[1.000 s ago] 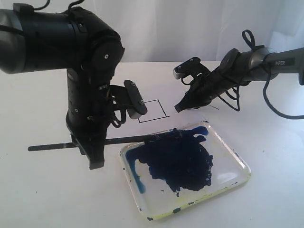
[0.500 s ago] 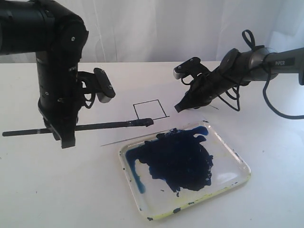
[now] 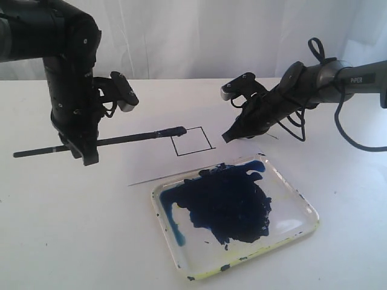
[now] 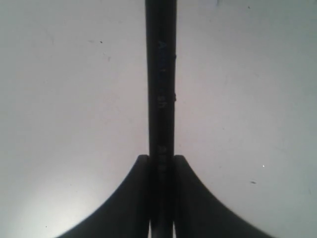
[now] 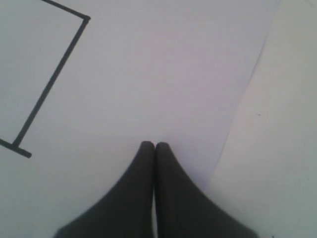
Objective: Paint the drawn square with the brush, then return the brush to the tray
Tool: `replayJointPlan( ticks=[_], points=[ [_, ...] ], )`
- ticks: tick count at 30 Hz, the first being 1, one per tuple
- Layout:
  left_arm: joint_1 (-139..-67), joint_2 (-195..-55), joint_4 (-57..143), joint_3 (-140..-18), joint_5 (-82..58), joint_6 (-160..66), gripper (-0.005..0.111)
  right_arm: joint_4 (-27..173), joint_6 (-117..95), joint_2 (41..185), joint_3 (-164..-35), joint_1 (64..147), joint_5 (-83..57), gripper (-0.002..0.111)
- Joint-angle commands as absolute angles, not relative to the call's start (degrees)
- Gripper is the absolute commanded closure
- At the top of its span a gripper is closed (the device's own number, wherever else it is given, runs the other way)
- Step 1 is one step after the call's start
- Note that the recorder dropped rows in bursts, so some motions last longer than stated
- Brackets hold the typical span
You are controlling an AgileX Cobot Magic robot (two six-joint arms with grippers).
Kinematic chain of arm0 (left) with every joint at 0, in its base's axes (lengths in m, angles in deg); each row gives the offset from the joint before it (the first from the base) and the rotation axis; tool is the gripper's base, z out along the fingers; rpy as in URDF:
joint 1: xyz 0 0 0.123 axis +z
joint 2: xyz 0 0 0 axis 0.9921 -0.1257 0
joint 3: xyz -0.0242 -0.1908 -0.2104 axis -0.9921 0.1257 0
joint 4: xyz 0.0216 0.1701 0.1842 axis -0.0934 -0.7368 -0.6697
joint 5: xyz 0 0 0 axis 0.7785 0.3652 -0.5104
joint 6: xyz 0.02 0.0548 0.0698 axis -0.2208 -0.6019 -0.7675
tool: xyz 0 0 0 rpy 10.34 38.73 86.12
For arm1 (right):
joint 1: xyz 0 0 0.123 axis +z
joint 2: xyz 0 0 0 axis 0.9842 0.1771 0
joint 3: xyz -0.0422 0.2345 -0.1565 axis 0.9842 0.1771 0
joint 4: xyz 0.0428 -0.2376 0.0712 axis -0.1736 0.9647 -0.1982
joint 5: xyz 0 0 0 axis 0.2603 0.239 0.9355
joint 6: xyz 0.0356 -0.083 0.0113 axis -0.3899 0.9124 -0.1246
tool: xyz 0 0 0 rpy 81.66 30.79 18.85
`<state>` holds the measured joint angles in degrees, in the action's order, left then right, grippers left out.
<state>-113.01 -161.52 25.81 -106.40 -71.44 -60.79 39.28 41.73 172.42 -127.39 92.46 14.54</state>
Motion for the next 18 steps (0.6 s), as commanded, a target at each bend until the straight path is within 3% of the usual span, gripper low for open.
replayJointPlan(
  ticks=[1, 8, 18],
  points=[
    [-112.61, -165.28, 26.02, -112.34, -73.07, -61.21, 0.107, 40.23, 41.29, 173.24, -127.20, 92.37, 15.50, 0.108],
    [-112.61, -174.33, 26.02, -124.83, -77.29, -64.61, 0.107, 40.23, 41.29, 173.24, -127.20, 92.37, 15.60, 0.108],
    [-112.61, -181.32, 24.28, -132.86, -77.52, -68.39, 0.107, 40.23, 41.29, 173.24, -127.20, 92.37, 15.50, 0.108]
  ],
)
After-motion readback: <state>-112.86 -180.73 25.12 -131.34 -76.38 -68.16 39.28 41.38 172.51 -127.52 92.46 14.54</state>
